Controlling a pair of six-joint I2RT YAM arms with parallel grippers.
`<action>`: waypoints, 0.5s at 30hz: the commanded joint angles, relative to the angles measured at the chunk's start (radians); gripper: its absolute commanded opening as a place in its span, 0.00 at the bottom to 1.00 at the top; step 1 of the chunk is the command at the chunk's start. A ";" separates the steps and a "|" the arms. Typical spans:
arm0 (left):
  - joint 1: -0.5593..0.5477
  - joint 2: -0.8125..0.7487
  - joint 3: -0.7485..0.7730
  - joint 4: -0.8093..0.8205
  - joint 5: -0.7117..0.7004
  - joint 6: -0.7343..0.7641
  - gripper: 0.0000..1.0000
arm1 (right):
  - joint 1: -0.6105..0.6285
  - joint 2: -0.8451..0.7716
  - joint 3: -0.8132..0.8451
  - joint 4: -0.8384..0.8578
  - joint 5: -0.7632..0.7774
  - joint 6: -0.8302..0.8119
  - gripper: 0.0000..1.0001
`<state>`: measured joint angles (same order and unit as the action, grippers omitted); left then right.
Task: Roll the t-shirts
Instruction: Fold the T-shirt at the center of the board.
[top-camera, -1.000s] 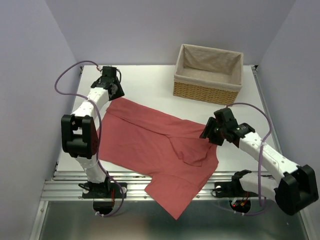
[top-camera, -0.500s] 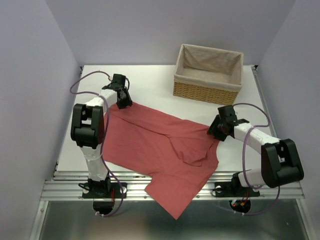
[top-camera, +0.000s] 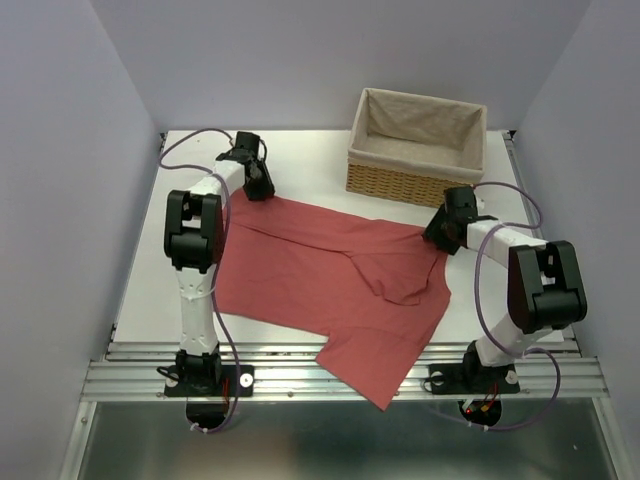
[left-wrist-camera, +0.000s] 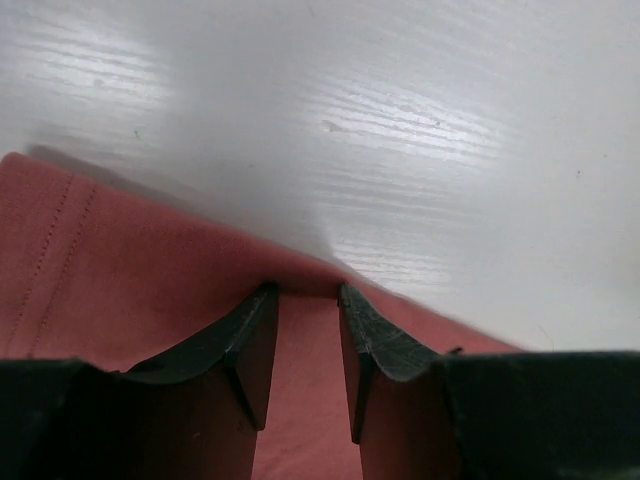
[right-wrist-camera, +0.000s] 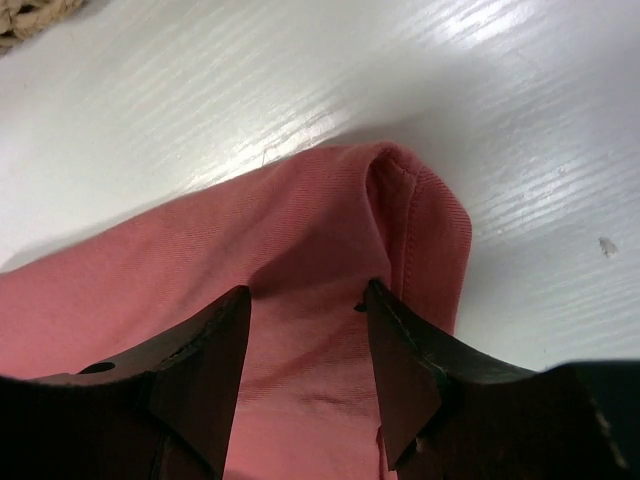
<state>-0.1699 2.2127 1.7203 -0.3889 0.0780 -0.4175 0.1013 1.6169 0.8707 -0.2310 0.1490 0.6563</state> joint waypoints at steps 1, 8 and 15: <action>0.000 0.039 0.113 -0.071 0.017 0.029 0.42 | -0.017 0.008 0.008 -0.022 0.057 -0.046 0.58; -0.003 -0.152 0.119 -0.102 -0.044 0.051 0.42 | -0.017 -0.294 -0.061 -0.082 0.006 -0.092 0.66; -0.006 -0.412 -0.190 -0.065 -0.067 0.036 0.42 | 0.134 -0.528 -0.110 -0.229 -0.140 -0.147 0.67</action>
<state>-0.1738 1.9873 1.6783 -0.4660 0.0380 -0.3820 0.1116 1.1587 0.7979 -0.3614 0.0822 0.5446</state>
